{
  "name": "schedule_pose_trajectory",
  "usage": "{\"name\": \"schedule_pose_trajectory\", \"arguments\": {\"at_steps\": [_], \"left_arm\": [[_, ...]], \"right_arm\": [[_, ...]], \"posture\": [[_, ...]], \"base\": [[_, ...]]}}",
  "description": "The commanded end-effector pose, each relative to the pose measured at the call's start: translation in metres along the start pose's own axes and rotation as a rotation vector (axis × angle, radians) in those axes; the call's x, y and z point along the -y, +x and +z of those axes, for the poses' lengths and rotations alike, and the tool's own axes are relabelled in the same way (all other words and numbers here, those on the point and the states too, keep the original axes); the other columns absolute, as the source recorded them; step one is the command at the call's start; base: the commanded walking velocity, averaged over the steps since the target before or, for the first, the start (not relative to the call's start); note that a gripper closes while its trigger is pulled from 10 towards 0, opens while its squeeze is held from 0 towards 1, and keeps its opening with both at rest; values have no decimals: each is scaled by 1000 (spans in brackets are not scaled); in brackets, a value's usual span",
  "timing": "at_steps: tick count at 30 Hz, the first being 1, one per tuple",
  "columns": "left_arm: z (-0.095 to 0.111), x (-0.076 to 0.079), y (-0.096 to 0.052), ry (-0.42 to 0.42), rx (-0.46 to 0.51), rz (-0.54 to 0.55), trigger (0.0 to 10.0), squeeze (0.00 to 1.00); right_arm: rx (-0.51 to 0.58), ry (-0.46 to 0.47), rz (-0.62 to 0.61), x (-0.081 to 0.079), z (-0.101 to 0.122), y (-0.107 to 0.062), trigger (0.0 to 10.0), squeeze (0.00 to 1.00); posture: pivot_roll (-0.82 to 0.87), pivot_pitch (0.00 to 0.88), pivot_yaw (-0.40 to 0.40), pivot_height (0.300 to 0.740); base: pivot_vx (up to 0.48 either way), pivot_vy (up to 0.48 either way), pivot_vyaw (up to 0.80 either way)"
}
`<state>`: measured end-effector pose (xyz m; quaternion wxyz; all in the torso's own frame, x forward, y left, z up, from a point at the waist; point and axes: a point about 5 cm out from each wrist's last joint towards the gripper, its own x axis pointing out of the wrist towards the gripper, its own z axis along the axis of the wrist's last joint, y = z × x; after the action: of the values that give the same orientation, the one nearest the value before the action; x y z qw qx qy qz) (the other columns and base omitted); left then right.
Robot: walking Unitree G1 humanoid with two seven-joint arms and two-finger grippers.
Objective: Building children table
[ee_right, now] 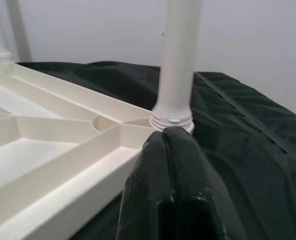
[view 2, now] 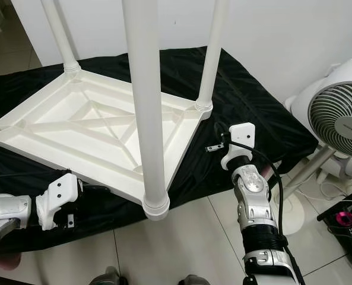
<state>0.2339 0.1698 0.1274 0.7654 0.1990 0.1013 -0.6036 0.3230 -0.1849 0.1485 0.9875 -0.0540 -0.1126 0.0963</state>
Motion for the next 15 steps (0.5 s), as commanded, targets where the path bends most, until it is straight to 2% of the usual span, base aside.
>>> {"name": "schedule_pose_trajectory", "arguments": {"at_steps": [1, 2, 5, 9, 10, 15], "left_arm": [[1, -7, 1, 10, 3, 40, 10000, 0], [1, -7, 1, 10, 3, 40, 10000, 0], [9, -22, -4, 18, 50, 59, 10000, 0], [12, -26, -5, 23, 62, 72, 10000, 0], [18, -36, -8, 37, 82, 98, 10000, 0], [13, -41, -3, 71, 45, 88, 10000, 0]], "right_arm": [[-4, 7, 3, -1, 0, 1, 10000, 0], [-4, 7, 3, -1, 0, 1, 10000, 0], [-5, 7, -6, 0, -1, -2, 10000, 0], [-5, 8, -7, 0, -1, -2, 10000, 0], [-8, 13, -3, -2, -2, -3, 10000, 0], [-11, 20, 4, -5, -4, -3, 10000, 0]], "posture": [[-18, 2, 27, 740], [-18, 2, 27, 740], [-24, 2, 33, 740], [-24, 2, 33, 740], [-26, 0, 34, 740], [-24, 0, 31, 740]], "base": [[0, 0, 0], [0, 0, 0], [0, 0, 0], [0, 0, 0], [0, 0, 0], [0, 0, 0]]}}
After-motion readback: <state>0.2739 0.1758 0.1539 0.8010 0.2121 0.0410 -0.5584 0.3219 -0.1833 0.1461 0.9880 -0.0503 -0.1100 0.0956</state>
